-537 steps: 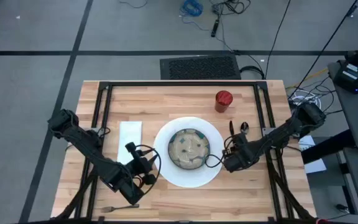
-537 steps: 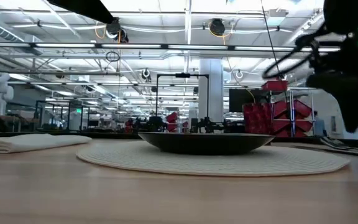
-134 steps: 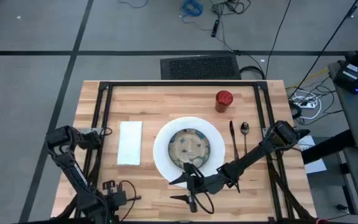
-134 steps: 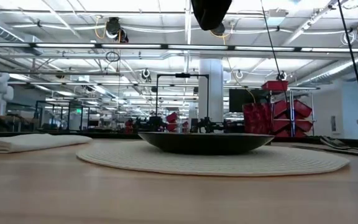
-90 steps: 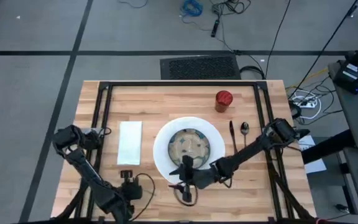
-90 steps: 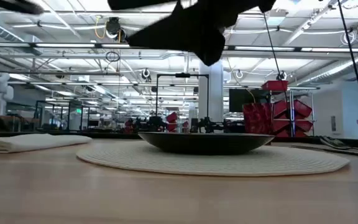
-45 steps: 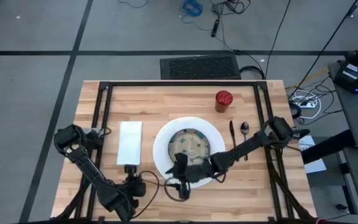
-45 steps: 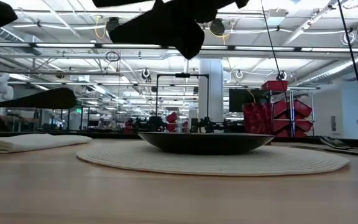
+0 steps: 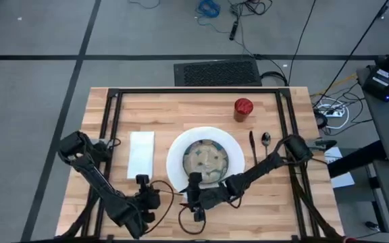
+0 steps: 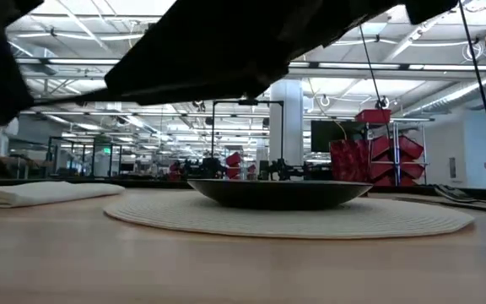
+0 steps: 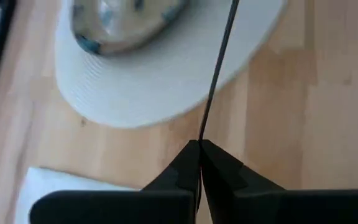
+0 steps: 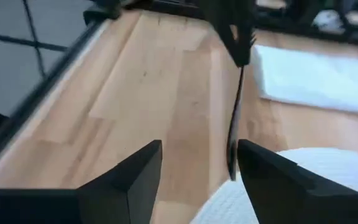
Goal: Set table place
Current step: Put the black fork on the white napkin
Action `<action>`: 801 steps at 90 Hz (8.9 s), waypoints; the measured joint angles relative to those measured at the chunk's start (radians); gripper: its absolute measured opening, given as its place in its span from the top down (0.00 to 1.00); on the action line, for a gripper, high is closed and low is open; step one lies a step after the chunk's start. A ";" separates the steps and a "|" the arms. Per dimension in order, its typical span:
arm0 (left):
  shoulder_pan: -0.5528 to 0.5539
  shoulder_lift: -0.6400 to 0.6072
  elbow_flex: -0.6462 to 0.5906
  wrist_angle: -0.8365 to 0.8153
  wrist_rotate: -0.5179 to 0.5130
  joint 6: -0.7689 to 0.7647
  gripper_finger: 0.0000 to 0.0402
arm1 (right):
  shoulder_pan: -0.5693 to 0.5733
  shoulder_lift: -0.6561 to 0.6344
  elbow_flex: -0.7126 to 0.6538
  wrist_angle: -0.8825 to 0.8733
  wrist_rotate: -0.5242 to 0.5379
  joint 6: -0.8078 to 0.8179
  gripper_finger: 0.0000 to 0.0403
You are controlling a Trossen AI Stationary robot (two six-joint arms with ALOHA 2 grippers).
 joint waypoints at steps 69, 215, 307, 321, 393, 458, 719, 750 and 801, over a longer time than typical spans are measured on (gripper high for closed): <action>0.012 -0.054 0.001 0.000 0.005 0.003 1.00 | 0.035 -0.002 0.004 0.078 0.264 -0.272 0.56; 0.013 -0.110 0.001 0.023 -0.003 0.004 1.00 | 0.019 -0.004 0.003 0.067 0.219 -0.174 1.00; 0.002 0.105 -0.048 0.433 0.243 0.131 1.00 | 0.083 0.133 0.002 -0.017 0.075 0.276 1.00; 0.004 0.103 -0.040 0.427 0.240 0.134 1.00 | 0.083 0.133 0.003 -0.052 0.075 0.304 1.00; 0.111 0.092 -0.097 0.382 0.414 0.158 0.67 | 0.087 0.133 0.003 -0.065 0.077 0.316 1.00; 0.084 0.093 -0.141 0.367 0.158 0.404 1.00 | 0.060 0.068 0.001 -0.053 0.001 0.400 0.70; 0.049 0.198 -0.086 0.560 -0.831 1.780 1.00 | -0.277 -0.148 0.003 -0.098 -0.663 0.789 0.98; 0.049 0.198 -0.079 0.604 -0.799 1.699 0.99 | -0.276 -0.148 0.002 -0.101 -0.662 0.784 1.00; 0.038 0.195 -0.042 0.593 -0.762 1.569 0.75 | -0.257 -0.147 0.001 -0.074 -0.655 0.776 1.00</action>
